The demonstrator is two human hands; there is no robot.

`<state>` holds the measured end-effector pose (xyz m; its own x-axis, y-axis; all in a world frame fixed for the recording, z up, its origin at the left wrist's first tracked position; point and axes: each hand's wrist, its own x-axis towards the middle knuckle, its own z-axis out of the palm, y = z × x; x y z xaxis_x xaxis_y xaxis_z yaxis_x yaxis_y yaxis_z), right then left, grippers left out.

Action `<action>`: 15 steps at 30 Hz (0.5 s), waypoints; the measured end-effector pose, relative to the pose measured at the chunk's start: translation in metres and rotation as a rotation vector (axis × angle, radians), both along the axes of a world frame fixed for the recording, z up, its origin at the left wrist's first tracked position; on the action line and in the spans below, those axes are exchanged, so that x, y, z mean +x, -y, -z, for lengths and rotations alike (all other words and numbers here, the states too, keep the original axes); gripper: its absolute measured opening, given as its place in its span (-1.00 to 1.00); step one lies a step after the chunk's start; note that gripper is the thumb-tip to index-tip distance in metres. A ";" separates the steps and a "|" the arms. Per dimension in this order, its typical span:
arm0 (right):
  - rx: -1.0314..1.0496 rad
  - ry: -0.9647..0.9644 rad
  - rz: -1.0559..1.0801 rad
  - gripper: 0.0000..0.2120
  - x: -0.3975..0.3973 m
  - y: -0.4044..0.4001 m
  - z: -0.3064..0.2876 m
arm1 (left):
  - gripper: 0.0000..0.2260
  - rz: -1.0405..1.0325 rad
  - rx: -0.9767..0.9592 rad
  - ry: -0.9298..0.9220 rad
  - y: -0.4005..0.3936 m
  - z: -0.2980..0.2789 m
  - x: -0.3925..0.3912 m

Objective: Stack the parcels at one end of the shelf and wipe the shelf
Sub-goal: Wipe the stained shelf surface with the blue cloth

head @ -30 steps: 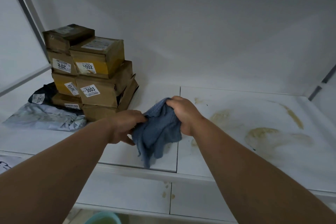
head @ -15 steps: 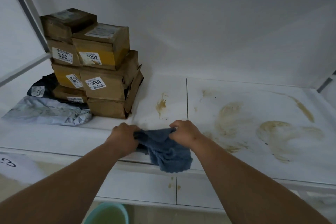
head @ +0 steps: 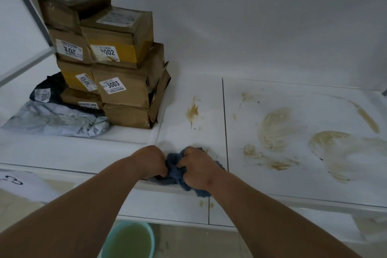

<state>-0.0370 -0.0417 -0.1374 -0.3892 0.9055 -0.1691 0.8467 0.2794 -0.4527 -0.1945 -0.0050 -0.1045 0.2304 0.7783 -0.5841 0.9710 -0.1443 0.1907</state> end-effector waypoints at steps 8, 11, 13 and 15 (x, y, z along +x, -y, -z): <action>-0.100 0.038 -0.014 -0.82 0.020 0.009 -0.014 | -0.67 0.179 -0.022 -0.125 -0.002 0.009 0.011; -0.074 0.018 0.027 -0.83 0.026 -0.002 -0.006 | -0.77 0.074 0.102 -0.041 -0.009 0.016 0.016; -0.031 -0.001 0.070 -0.81 0.028 -0.012 0.000 | -0.80 -0.027 0.212 0.030 -0.010 0.018 0.019; 0.027 -0.042 0.154 -0.79 0.029 -0.024 0.007 | -0.82 -0.111 0.345 0.107 -0.015 0.023 0.023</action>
